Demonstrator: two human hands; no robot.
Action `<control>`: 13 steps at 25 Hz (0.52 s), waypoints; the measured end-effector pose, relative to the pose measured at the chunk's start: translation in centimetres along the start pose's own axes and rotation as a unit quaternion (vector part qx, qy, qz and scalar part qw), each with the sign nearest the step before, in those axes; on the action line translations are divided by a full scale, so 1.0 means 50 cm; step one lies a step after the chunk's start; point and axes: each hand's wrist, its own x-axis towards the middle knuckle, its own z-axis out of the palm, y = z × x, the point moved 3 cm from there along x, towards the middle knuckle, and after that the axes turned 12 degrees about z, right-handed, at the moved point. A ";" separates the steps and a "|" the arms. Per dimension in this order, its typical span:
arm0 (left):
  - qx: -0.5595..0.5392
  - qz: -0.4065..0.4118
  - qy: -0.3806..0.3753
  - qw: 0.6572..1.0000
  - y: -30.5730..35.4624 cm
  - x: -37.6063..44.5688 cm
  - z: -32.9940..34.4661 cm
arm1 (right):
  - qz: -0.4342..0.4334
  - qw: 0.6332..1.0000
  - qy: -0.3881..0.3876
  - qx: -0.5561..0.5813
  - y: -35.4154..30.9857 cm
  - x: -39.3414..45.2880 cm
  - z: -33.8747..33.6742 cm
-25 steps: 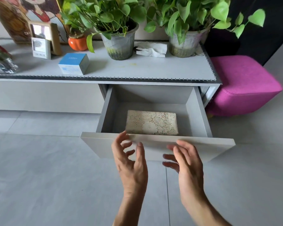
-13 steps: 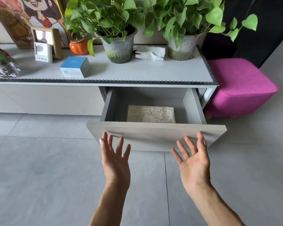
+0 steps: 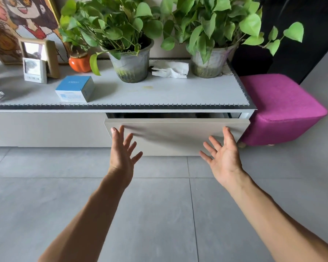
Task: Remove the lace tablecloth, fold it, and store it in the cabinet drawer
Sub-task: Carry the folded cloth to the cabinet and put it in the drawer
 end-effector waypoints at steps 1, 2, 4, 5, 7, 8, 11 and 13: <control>0.014 -0.001 -0.006 1.000 0.000 0.018 0.003 | 0.000 1.000 -0.004 -0.016 -0.010 0.017 0.004; 0.031 -0.003 -0.014 0.999 0.002 0.036 0.008 | -0.002 0.999 -0.006 -0.038 -0.018 0.033 0.009; 0.078 -0.008 -0.038 0.996 0.012 0.064 0.014 | 0.002 0.996 -0.005 -0.084 -0.028 0.061 0.018; 0.107 -0.008 -0.052 0.993 0.019 0.078 0.012 | 0.004 0.995 -0.001 -0.096 -0.031 0.072 0.023; 0.152 -0.014 -0.078 0.985 0.024 0.103 0.005 | 0.010 0.993 0.007 -0.116 -0.037 0.095 0.027; 0.173 -0.018 -0.092 0.980 0.026 0.110 -0.001 | 0.019 0.992 0.000 -0.129 -0.042 0.102 0.031; 0.238 -0.039 -0.154 0.958 0.035 0.118 -0.006 | 0.062 0.982 -0.027 -0.177 -0.057 0.107 0.053; 0.273 -0.051 -0.184 0.943 0.044 0.113 0.000 | 0.073 0.977 -0.024 -0.199 -0.061 0.102 0.056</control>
